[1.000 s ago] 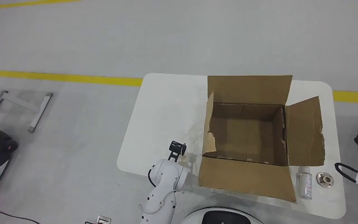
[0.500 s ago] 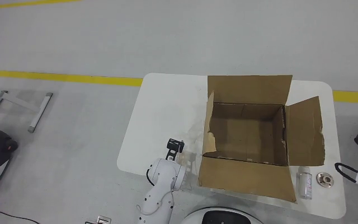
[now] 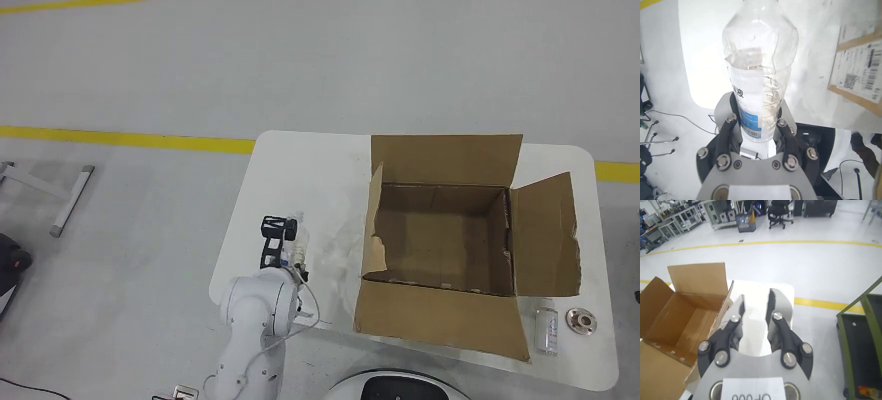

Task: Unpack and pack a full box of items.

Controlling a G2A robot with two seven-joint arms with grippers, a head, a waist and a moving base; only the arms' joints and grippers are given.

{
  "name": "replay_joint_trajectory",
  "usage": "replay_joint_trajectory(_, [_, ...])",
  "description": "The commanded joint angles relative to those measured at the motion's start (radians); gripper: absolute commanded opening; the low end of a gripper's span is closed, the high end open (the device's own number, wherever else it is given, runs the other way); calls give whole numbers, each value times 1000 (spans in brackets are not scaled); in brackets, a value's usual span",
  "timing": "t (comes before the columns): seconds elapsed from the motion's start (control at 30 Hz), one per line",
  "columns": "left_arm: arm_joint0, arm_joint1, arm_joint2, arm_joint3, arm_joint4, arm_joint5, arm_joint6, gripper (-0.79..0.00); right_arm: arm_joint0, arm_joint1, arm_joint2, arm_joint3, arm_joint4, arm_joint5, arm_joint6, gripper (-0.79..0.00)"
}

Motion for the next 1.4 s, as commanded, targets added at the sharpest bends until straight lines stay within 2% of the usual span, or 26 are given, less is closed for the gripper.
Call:
replay_joint_trajectory(0.0, [-1,1,-2,-34,-8,-3,-11,-785,10,4,-1,42,96,-2,63,0])
replay_joint_trajectory(0.2, [-28,1,18,-100,6,-12,-28,-785,8,9,-10,79,309,19,170,-31])
replay_joint_trajectory(0.37, [-76,-2,48,-112,1,-11,-9,-785,-2,12,-26,73,424,31,211,-89])
replay_joint_trajectory(0.5, [-124,-5,87,-118,-6,-27,-1,-785,-23,12,-60,40,377,22,195,-95])
replay_joint_trajectory(0.53, [-135,-6,95,-118,-8,-29,-2,-785,-28,12,-72,35,374,25,191,-120])
replay_joint_trajectory(0.63, [-175,-9,129,-118,3,-56,-12,-785,-41,11,-103,27,347,26,176,-305])
replay_joint_trajectory(0.67, [-188,-10,143,-125,3,-62,-11,-785,-45,11,-112,30,344,30,171,-406])
replay_joint_trajectory(0.8, [-230,-16,185,-140,-5,-67,-19,-785,-57,10,-137,37,326,40,149,-560])
replay_joint_trajectory(0.9, [-255,-22,211,-153,-42,-49,-26,-785,-68,10,-145,40,321,42,141,-754])
replay_joint_trajectory(0.93, [-264,-25,217,-154,-59,-43,-31,-785,-72,11,-147,41,320,44,140,-785])
replay_joint_trajectory(1.37, [-282,-29,232,-154,-79,-38,-48,-785,-91,13,-147,40,289,54,126,-785])
